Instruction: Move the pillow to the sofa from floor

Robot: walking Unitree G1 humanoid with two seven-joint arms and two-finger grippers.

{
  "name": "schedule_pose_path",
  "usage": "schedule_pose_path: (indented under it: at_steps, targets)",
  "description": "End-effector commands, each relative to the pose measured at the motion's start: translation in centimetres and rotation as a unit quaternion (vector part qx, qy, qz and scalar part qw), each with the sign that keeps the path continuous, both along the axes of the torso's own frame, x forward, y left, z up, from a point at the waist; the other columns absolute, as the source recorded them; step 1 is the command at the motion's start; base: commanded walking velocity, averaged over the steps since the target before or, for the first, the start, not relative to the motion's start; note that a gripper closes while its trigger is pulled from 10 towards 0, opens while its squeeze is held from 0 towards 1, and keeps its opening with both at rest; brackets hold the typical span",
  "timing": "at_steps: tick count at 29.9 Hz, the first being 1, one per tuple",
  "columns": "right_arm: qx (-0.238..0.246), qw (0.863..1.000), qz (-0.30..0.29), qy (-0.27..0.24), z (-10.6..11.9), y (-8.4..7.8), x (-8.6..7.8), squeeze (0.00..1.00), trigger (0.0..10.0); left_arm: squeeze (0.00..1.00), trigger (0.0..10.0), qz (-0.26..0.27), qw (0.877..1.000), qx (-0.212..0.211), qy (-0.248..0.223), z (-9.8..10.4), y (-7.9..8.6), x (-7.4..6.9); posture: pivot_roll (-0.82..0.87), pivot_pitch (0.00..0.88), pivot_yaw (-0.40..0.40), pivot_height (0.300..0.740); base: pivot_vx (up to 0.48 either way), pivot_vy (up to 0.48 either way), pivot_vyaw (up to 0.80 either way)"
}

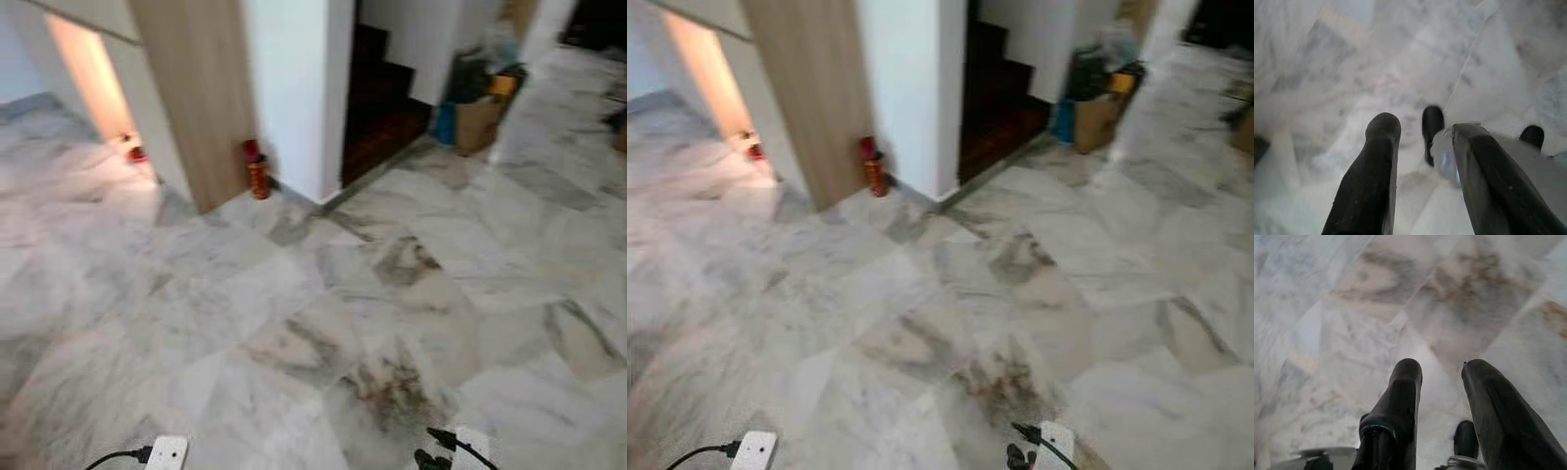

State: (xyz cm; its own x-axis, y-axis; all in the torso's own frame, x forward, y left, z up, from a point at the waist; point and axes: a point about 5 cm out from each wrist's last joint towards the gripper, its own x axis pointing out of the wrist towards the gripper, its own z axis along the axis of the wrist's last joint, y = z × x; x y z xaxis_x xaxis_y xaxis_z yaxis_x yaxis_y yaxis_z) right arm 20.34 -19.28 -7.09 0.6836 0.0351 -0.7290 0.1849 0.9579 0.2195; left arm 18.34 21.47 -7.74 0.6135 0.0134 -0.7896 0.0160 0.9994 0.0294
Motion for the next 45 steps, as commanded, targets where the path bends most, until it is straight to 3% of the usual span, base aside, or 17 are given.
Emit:
schedule_pose_path:
  at_steps: [1, 20, 45]
  targets:
    - [0.003, 1.0, 0.001, 0.003, -0.21, -0.02, -0.43, 0.0, 10.0, 0.0, 10.0, -0.008, 1.0, -0.002, 0.019, -0.44, -0.34, -0.68, -0.01, 0.069, 0.012, 0.74, 0.0, 0.0, 0.8]
    - [-0.01, 0.999, 0.034, -0.002, 0.09, -0.01, 0.08, 0.0, 10.0, 0.0, 10.0, 0.007, 1.0, -0.018, 0.017, -0.7, -1.26, -0.88, -0.01, 0.087, -0.005, 0.74, 0.0, 0.0, 0.8]
    - [0.018, 1.0, 0.021, -0.006, -0.01, 0.59, 0.0, 0.0, 10.0, 0.0, 10.0, 0.023, 0.999, 0.004, 0.027, -0.83, -0.33, -1.44, -0.01, 0.063, 0.005, 0.74, 0.0, 0.0, 0.7]
